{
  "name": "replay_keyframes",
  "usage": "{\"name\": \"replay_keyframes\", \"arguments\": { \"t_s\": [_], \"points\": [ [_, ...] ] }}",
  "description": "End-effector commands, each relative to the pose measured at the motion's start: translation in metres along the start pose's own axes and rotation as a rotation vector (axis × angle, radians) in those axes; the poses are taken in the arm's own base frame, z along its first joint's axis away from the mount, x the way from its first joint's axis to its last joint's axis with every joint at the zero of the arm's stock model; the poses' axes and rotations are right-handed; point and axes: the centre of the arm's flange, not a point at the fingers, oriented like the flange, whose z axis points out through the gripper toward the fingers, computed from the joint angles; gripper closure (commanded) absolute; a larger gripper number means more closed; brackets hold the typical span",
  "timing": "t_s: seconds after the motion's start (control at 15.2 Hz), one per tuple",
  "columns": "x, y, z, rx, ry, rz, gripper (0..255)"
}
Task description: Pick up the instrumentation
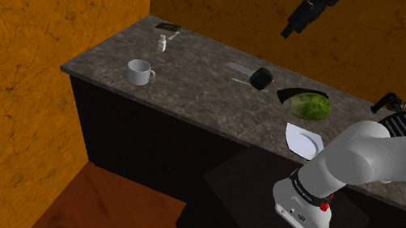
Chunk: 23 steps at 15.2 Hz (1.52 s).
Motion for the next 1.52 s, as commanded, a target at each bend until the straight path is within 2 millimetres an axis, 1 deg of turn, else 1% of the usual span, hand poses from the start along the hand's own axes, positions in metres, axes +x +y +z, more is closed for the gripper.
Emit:
{"name": "replay_keyframes", "arguments": {
  "t_s": [0.0,0.73,1.45],
  "points": [
    [0.000,0.000,0.000,0.000,0.000,0.000,0],
    [0.021,0.115,0.093,0.033,-0.012,-0.038,0],
    [0.046,0.226,0.189,0.067,-0.024,-0.077,0]
  ]
}}
